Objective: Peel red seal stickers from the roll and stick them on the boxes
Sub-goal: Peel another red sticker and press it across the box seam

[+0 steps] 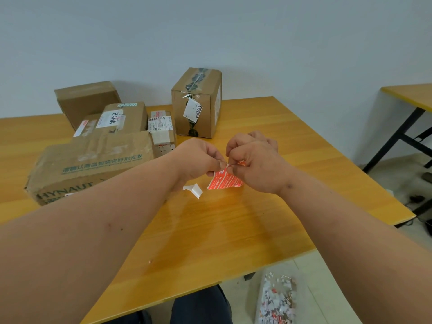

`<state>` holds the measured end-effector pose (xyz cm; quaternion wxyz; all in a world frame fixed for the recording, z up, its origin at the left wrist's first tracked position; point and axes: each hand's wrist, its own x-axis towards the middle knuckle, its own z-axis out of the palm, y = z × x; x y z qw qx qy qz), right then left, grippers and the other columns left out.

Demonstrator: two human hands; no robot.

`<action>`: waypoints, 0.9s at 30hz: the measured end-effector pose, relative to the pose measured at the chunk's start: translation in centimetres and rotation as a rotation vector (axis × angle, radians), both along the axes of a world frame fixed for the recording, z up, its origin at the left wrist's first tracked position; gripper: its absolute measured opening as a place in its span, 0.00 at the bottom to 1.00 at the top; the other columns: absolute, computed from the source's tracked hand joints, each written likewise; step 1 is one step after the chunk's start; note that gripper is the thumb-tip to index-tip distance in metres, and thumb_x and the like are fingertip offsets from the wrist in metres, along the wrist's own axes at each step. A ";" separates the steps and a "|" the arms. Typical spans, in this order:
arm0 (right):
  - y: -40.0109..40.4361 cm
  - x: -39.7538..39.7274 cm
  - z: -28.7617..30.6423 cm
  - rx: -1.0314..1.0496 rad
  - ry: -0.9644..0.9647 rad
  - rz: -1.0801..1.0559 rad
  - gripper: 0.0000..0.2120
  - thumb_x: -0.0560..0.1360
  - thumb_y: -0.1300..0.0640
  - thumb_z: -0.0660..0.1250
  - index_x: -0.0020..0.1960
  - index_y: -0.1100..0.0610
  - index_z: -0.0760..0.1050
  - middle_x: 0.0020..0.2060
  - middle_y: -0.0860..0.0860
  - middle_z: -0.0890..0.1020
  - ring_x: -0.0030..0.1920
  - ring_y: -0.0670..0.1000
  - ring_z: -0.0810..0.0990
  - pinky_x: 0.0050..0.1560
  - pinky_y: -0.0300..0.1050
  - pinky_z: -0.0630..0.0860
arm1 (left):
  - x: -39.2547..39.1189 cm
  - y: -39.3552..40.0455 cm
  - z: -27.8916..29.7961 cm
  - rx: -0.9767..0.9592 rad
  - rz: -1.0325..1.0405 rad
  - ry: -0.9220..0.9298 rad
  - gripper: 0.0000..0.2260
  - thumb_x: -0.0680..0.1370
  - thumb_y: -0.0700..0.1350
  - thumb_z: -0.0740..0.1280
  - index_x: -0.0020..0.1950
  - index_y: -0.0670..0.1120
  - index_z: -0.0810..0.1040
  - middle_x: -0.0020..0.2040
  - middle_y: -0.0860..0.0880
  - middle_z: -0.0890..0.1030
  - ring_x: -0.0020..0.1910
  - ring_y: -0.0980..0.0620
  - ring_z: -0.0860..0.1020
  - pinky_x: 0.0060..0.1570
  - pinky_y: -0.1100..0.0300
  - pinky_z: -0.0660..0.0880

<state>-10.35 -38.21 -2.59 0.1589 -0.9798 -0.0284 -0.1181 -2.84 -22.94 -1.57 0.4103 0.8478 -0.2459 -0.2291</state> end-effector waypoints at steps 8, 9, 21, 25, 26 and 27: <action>-0.2 0.4 0.8 0.019 0.095 -0.087 0.07 0.67 0.48 0.76 0.38 0.49 0.79 0.49 0.40 0.74 0.59 0.46 0.64 0.59 0.48 0.57 | -0.1 0.2 0.6 0.082 -0.090 -0.036 0.05 0.77 0.44 0.70 0.48 0.45 0.84 0.45 0.45 0.85 0.43 0.54 0.80 0.48 0.59 0.73; -0.3 0.5 0.9 0.027 0.099 -0.093 0.07 0.67 0.48 0.76 0.37 0.48 0.79 0.49 0.40 0.74 0.59 0.46 0.64 0.59 0.48 0.57 | -0.1 0.3 0.7 0.068 -0.093 -0.021 0.04 0.77 0.43 0.70 0.50 0.46 0.84 0.45 0.46 0.85 0.44 0.54 0.80 0.47 0.60 0.73; -0.1 0.5 1.0 -0.031 0.130 -0.094 0.13 0.67 0.47 0.76 0.32 0.43 0.72 0.50 0.40 0.72 0.60 0.47 0.62 0.59 0.48 0.56 | -0.1 -0.3 0.2 0.154 -0.125 -0.188 0.05 0.78 0.44 0.68 0.49 0.43 0.81 0.41 0.46 0.79 0.39 0.52 0.74 0.42 0.58 0.73; 0.0 0.5 1.0 -0.042 0.098 -0.094 0.14 0.68 0.46 0.75 0.31 0.43 0.71 0.49 0.40 0.72 0.60 0.48 0.62 0.60 0.48 0.56 | -0.2 -0.4 0.0 0.168 -0.121 -0.192 0.05 0.79 0.44 0.66 0.47 0.44 0.79 0.45 0.43 0.80 0.42 0.50 0.74 0.47 0.51 0.76; 0.0 0.5 1.0 -0.036 0.092 -0.092 0.12 0.68 0.46 0.75 0.33 0.44 0.73 0.49 0.41 0.72 0.60 0.48 0.62 0.60 0.49 0.56 | -0.2 -0.4 0.0 0.166 -0.113 -0.180 0.05 0.80 0.44 0.66 0.46 0.44 0.78 0.46 0.42 0.81 0.42 0.50 0.74 0.50 0.49 0.77; 0.1 0.5 0.9 -0.034 0.087 -0.089 0.10 0.68 0.46 0.75 0.35 0.44 0.74 0.49 0.41 0.72 0.60 0.48 0.62 0.60 0.49 0.56 | -0.2 -0.4 0.0 0.168 -0.105 -0.168 0.05 0.80 0.44 0.66 0.46 0.45 0.78 0.48 0.40 0.82 0.42 0.50 0.75 0.52 0.48 0.77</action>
